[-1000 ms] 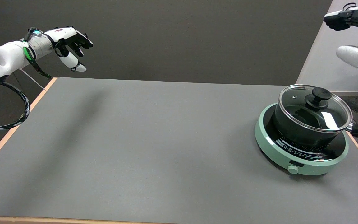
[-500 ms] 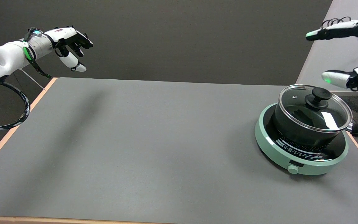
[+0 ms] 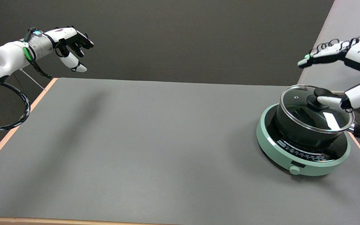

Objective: Pick up the pot lid.

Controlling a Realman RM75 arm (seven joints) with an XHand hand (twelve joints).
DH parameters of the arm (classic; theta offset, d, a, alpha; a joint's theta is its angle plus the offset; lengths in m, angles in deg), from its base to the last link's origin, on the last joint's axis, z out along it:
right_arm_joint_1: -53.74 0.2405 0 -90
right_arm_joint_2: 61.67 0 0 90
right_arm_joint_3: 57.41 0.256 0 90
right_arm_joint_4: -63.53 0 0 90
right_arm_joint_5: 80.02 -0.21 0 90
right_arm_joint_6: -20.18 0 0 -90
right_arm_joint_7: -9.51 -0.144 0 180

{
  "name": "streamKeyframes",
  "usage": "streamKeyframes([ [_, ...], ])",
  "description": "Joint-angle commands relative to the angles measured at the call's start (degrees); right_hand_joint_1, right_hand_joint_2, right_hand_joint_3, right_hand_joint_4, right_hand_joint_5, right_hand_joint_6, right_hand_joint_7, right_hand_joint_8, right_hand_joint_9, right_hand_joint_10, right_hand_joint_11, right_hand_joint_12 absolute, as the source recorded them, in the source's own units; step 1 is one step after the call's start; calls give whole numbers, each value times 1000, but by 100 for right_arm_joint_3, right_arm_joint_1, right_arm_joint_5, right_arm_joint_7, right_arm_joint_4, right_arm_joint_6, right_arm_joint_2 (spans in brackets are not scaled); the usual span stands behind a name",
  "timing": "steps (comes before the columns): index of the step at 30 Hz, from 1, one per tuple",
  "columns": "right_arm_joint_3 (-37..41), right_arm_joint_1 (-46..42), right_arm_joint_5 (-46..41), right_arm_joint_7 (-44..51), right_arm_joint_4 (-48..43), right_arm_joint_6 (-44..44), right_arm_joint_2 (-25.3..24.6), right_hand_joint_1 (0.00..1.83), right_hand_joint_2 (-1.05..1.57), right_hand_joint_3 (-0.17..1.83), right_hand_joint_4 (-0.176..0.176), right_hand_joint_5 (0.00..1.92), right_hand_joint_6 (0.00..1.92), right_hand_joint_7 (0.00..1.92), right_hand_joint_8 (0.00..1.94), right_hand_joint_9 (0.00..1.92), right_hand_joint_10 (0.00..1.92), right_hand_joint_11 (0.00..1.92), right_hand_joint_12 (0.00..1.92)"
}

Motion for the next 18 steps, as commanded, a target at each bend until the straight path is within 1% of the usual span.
streamKeyframes([
  [1,-309,-235,597,84,90,228,33,775,481,948,136,550,267,451,168,421,296,309,687],
  [4,-370,-192,658,98,132,319,78,799,496,948,144,564,291,486,169,459,300,335,726],
  [9,-488,-50,671,132,232,511,199,823,511,950,147,572,310,518,181,506,314,355,764],
  [16,-992,302,671,159,646,782,519,863,523,953,155,574,324,521,187,538,331,373,791],
  [17,-1046,345,671,188,708,798,554,821,539,982,160,556,359,514,200,522,362,373,789],
  [18,-1130,410,671,267,787,814,605,850,536,977,161,562,350,516,195,529,348,374,788],
])
